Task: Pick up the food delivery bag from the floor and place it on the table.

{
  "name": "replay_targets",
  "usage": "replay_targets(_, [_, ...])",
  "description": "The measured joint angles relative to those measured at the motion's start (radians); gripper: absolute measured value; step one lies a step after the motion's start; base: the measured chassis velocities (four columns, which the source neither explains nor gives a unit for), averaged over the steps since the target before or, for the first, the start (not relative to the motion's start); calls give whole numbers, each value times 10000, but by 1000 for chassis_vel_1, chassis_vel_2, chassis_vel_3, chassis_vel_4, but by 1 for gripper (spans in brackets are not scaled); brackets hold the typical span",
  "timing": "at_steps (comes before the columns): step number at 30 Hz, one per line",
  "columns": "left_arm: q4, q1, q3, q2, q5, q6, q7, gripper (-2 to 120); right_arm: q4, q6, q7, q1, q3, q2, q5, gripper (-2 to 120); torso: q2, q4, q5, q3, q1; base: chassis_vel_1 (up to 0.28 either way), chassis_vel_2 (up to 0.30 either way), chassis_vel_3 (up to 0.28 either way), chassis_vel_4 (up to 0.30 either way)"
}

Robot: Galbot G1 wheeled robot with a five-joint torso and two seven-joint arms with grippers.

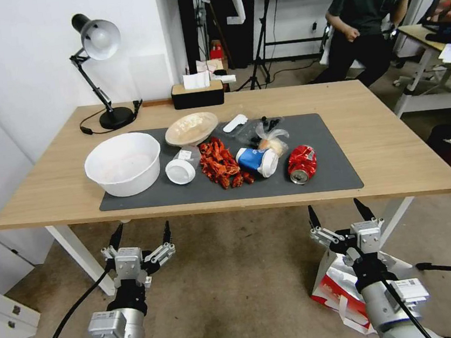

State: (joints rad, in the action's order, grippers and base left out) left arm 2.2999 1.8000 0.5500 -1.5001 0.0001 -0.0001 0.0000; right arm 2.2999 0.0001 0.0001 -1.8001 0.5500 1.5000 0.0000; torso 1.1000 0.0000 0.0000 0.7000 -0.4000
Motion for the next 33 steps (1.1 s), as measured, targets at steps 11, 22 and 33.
replay_targets(11, [0,0,0,0,-1,0,0,100,0,0,0,0,0,1,0,100,0,0,0,0,0,0,0,0,0])
replay_targets(22, [0,0,0,0,-1,0,0,100,0,0,0,1,0,0,0,100,0,0,0,0,1,0,0,0,0])
replay_targets(33, [-430,-532,517,-391,-157,-1345,-166,100,-985,-716,-1011,1410,-809,-19,937,100,-1,11,9,1,0,0,0,0,0])
